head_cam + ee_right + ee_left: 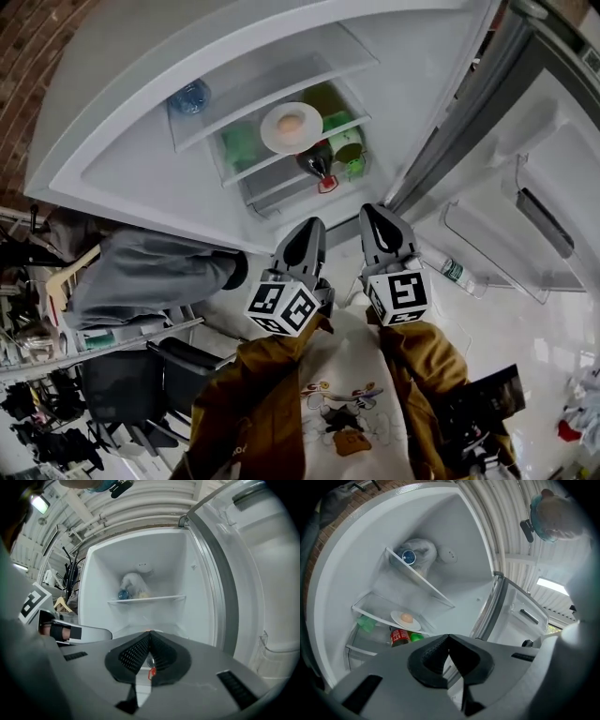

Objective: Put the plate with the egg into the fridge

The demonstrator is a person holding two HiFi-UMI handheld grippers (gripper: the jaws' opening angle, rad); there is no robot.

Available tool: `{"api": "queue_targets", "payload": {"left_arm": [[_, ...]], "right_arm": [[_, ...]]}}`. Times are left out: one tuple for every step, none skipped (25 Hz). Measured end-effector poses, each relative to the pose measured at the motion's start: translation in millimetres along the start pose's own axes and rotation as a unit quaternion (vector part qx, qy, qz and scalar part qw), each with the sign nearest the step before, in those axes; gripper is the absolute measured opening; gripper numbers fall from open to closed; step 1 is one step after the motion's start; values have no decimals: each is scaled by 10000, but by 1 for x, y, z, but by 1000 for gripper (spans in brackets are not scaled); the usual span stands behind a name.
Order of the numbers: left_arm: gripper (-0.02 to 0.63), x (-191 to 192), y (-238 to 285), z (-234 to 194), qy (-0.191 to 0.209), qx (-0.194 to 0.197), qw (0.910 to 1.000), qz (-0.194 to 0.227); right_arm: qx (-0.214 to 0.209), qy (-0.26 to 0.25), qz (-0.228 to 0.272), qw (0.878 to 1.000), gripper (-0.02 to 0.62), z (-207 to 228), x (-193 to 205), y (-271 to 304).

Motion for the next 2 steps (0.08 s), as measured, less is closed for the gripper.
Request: {"api": "queue_targets", "payload": {"left_arm": [[9,0,-2,0,-8,13,10000,-25],[9,-1,-5,0,-14,27,10000,-52]], "right_arm": [[18,24,-22,10000,6,-2,0,-1],[35,48,-43,10000,6,-4,0,-1]]}}
Point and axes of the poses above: the fingertips, and each gripper's own axes: y forward along the fingers, z to its right, x out of its underside, the point moved 5 cm from there along -y, backward along the fingers, and after that the axes turned 11 degrees about y, right-handed, at the moved point
